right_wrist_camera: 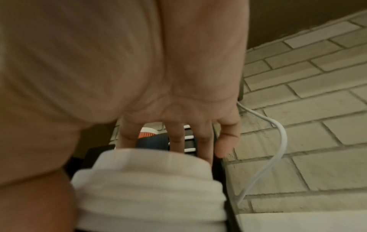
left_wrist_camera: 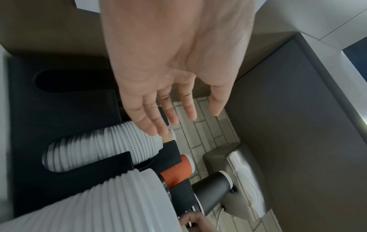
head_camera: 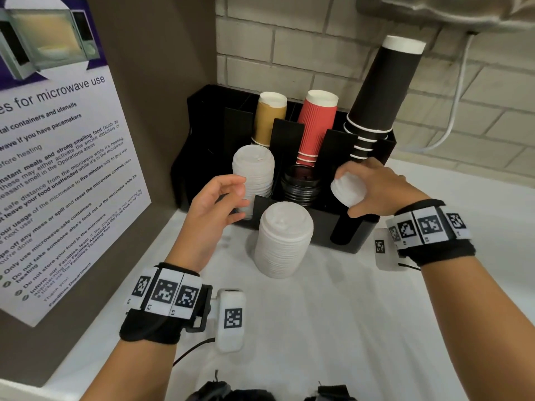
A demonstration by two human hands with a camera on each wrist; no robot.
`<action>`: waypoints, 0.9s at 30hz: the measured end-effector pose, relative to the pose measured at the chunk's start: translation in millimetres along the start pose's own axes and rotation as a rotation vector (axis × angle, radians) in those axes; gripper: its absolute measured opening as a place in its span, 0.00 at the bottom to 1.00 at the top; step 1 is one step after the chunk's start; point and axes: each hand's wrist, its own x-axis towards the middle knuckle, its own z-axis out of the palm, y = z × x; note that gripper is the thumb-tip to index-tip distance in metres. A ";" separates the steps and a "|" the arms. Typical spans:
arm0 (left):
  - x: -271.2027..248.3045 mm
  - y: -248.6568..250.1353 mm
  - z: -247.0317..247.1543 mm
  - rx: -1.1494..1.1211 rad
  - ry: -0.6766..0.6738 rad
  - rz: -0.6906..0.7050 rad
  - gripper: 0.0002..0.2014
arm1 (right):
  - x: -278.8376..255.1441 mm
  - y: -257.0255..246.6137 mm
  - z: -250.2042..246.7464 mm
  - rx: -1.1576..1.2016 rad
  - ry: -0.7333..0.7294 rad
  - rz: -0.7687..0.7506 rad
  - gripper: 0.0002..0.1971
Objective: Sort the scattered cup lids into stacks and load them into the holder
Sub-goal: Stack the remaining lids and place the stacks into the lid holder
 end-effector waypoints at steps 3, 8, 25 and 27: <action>-0.5 -0.3 -0.2 0.000 -0.005 0.006 0.09 | 1.4 -1.2 6.5 -0.022 -0.059 -0.012 0.34; -1.8 -2.0 -2.8 -0.004 0.010 0.010 0.09 | 6.8 -3.0 15.5 -0.091 -0.035 -0.001 0.36; 0.9 -7.8 -6.2 -0.005 -0.003 0.019 0.09 | 10.0 -7.7 66.6 -0.603 -0.087 -0.048 0.21; 1.5 -7.6 -6.3 -0.008 0.000 0.017 0.09 | 8.4 -9.0 63.1 -0.585 -0.115 -0.036 0.15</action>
